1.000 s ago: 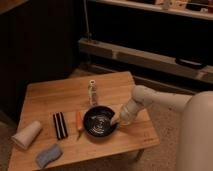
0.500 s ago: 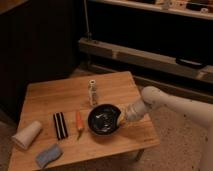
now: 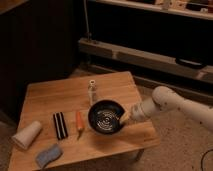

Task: Pick up the ceramic bowl

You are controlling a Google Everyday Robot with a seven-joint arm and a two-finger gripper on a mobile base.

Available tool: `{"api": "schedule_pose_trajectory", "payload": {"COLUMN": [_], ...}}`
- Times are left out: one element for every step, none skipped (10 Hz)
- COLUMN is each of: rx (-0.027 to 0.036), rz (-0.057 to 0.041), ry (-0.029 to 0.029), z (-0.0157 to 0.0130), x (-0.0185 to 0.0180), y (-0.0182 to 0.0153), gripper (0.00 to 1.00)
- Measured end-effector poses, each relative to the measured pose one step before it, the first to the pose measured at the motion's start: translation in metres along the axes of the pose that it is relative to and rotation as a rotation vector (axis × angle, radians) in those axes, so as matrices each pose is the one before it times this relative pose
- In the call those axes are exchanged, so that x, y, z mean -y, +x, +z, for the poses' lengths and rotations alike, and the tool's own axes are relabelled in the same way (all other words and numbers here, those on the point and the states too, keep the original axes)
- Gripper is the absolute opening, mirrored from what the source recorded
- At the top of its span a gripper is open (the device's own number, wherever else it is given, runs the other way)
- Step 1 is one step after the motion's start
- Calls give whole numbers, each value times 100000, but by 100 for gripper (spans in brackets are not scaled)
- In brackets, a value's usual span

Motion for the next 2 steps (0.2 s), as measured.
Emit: {"api": "schedule_pose_trajectory", "payload": {"rx": [-40,126], "rz": [181,-11], "ry": [43,-46], "z": [9,-56], "x": [101,-20], "y": [33,-14], "gripper": [0,0]}}
